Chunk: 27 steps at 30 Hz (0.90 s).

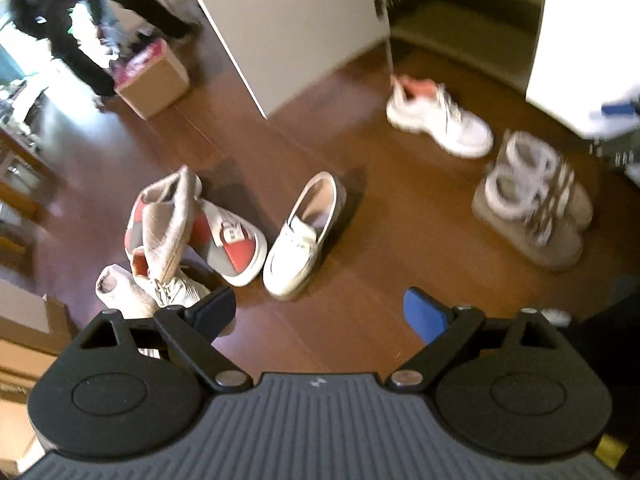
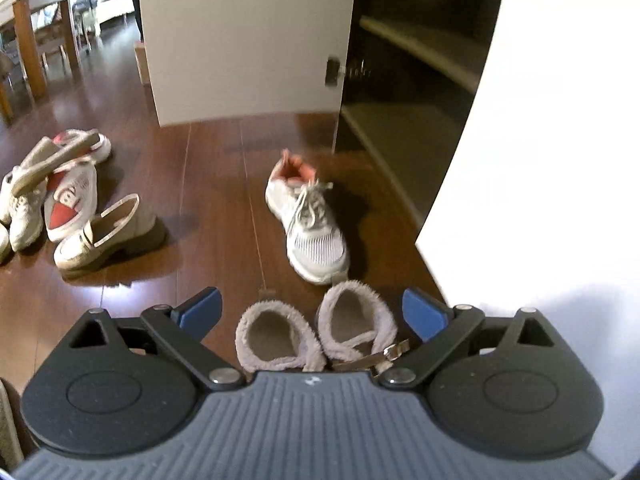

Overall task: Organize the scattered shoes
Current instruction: 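Carry the sneaker to the cabinet, set it down, open right gripper, then lift the right gripper away and move the left gripper to the heap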

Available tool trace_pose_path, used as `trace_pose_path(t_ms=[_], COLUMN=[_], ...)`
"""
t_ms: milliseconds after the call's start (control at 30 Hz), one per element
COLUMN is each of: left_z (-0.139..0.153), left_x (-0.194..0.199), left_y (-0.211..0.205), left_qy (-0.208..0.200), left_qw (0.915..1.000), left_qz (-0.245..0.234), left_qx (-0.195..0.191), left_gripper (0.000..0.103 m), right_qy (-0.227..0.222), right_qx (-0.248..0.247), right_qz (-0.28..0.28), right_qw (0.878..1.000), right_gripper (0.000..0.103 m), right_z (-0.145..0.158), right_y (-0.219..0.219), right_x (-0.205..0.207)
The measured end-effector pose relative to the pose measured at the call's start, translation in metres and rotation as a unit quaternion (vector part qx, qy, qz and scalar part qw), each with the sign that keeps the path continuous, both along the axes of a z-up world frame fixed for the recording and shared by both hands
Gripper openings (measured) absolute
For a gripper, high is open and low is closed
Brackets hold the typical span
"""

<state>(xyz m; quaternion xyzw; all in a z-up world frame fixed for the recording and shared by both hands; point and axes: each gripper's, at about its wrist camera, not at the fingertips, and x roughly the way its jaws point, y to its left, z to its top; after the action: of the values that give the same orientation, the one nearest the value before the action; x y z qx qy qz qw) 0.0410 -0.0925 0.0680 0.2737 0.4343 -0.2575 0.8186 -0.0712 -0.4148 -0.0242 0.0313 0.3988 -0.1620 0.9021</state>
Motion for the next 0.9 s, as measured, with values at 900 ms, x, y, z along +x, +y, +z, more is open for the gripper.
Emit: trace_pose_path(t_ms=[900], left_z=[-0.048], left_x=[0.053], left_y=[0.159], left_qy=[0.061], left_qw=[0.9764], left_qz=[0.207], left_qx=[-0.004], left_gripper=[0.093], right_qy=[0.024], right_qx=[-0.103], right_qz=[0.071], right_qw=[0.992], right_gripper=[0.099], right_z=[0.058], right_y=[0.04], right_x=[0.051])
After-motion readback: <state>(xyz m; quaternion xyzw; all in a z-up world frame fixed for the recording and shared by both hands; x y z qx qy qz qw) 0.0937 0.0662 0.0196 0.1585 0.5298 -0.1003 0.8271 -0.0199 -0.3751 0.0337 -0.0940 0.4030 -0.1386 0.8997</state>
